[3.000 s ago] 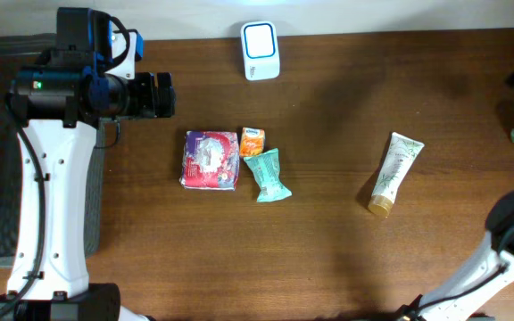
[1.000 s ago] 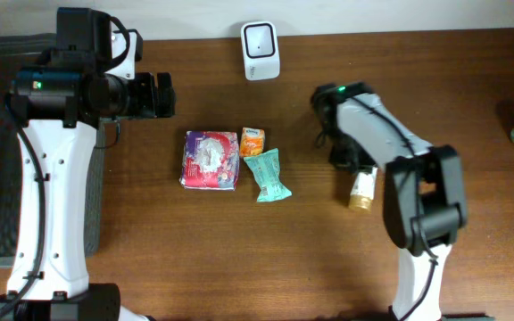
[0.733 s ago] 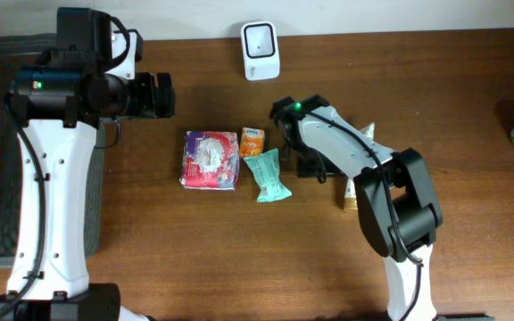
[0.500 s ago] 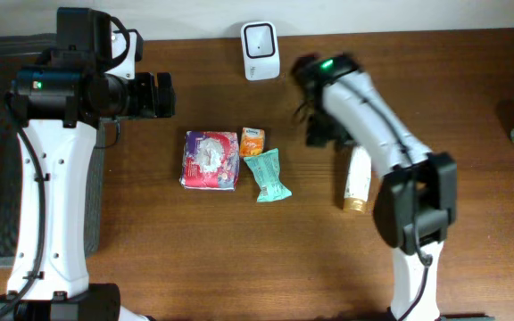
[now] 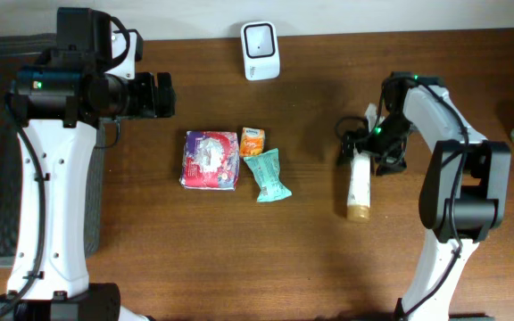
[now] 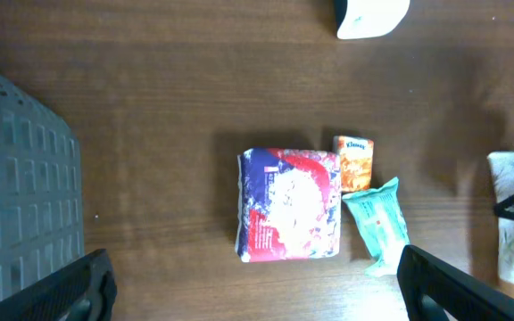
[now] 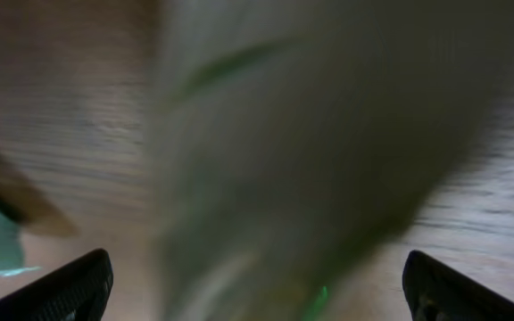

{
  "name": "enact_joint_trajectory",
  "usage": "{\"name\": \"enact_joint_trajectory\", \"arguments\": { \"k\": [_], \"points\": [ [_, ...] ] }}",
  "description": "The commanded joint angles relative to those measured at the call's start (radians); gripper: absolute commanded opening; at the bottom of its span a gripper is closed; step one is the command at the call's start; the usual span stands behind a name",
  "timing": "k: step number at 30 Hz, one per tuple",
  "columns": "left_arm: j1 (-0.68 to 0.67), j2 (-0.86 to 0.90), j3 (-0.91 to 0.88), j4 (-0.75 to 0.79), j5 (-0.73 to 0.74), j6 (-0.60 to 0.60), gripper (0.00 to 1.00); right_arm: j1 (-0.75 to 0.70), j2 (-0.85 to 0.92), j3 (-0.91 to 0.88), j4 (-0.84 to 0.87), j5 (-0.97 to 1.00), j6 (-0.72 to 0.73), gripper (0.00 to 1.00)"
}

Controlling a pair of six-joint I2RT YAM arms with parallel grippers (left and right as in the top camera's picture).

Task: Scan the item barcode
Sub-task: 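Lift the Pantene tube and carry it toward the scanner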

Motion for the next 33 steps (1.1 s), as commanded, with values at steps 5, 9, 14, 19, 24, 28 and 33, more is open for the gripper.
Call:
{"name": "enact_joint_trajectory", "arguments": {
  "k": [5,9,14,19,24,28,33],
  "points": [
    [0.003,-0.016,0.001,0.002,0.011,0.009,0.99,0.006,-0.011,-0.037,0.033,-0.013,0.127,0.32],
    [0.003,-0.016,0.001,0.002,0.011,0.009,0.99,0.027,-0.012,0.068,-0.032,-0.012,0.132,0.04],
    [0.003,-0.016,0.001,0.002,0.011,0.009,0.99,0.084,-0.017,0.238,-0.124,0.213,0.263,0.04],
    [0.003,-0.016,0.001,0.002,0.010,0.009,0.99,0.212,-0.017,0.351,-0.182,0.719,0.583,0.04],
    [0.003,-0.016,0.001,0.002,0.011,0.009,0.99,0.379,0.032,0.302,-0.176,0.994,0.833,0.04],
    [0.003,-0.016,0.001,0.002,0.011,0.009,0.99,0.495,0.115,0.301,-0.123,0.948,0.844,0.08],
    [0.003,-0.016,0.001,0.002,0.011,0.009,0.99,0.622,0.146,0.303,-0.053,0.888,0.843,0.59]
  ]
}}
